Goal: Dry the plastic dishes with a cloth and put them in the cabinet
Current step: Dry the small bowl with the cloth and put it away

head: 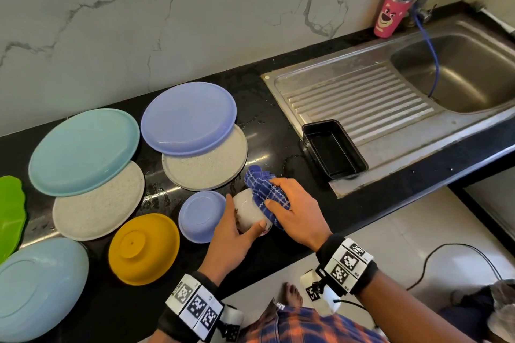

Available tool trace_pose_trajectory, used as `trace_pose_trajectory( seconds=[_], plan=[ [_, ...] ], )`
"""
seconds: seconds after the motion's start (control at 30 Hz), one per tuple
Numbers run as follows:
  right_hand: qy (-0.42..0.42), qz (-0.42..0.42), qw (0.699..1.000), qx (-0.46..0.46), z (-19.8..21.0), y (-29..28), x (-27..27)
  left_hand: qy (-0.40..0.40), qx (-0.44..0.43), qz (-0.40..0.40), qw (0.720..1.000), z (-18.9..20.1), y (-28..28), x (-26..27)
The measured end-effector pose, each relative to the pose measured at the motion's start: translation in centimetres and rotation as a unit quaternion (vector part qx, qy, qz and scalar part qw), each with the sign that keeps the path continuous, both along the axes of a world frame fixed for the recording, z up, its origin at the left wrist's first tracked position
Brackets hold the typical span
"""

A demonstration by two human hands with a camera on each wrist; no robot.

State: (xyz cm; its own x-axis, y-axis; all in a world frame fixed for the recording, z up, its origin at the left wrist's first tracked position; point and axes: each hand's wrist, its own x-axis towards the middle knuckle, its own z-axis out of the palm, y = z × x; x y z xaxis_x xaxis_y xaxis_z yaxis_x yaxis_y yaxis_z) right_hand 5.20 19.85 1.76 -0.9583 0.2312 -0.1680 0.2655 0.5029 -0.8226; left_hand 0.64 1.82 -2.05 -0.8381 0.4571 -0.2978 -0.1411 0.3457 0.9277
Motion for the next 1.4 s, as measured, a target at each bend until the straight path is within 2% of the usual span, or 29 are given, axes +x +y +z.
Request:
trace_pose_trajectory(
  seconds=[0.07, 0.2, 0.3, 0.47, 0.6, 0.77, 0.87, 1.03, 1.4],
  plan=[
    [0.004, 0.027, 0.999, 0.042, -0.2, -0.5, 0.0, 0.022, -0.03, -0.008, 0.999, -0.7, -1.3, 0.2],
    [0.006, 0.061, 0.991, 0.121, -0.8, -1.0, 0.0, 0.101, -0.16, -0.037, 0.981, -1.8, -2.3, 1.0],
    [0.002, 0.091, 0.981, 0.171, -1.1, -1.1, 0.0, 0.133, -0.161, -0.031, 0.977, -1.7, -1.8, 1.0],
    [0.001, 0.091, 0.971, 0.22, -0.9, -1.1, -0.2, 0.139, -0.134, -0.013, 0.981, -2.2, -1.6, 1.2],
    [0.02, 0.12, 0.95, 0.288, -0.5, -2.6, 0.0, 0.163, -0.132, 0.006, 0.978, -2.2, -1.5, 1.5],
    [0.008, 0.143, 0.959, 0.244, -0.3, -1.5, 2.5, 0.185, -0.136, -0.01, 0.973, -2.6, -1.5, 1.7],
    [0.011, 0.101, 0.977, 0.188, -0.3, 0.0, 3.4, 0.198, -0.139, -0.034, 0.97, -2.7, -1.3, 2.0],
    [0.02, 0.064, 0.977, 0.202, -0.3, -1.1, 0.9, 0.203, -0.144, -0.021, 0.968, -2.5, -1.1, 1.9],
    [-0.091, 0.074, 0.974, 0.195, 0.9, -0.4, -2.9, 0.261, -0.179, -0.016, 0.948, -1.0, -0.2, 1.9]
  ],
)
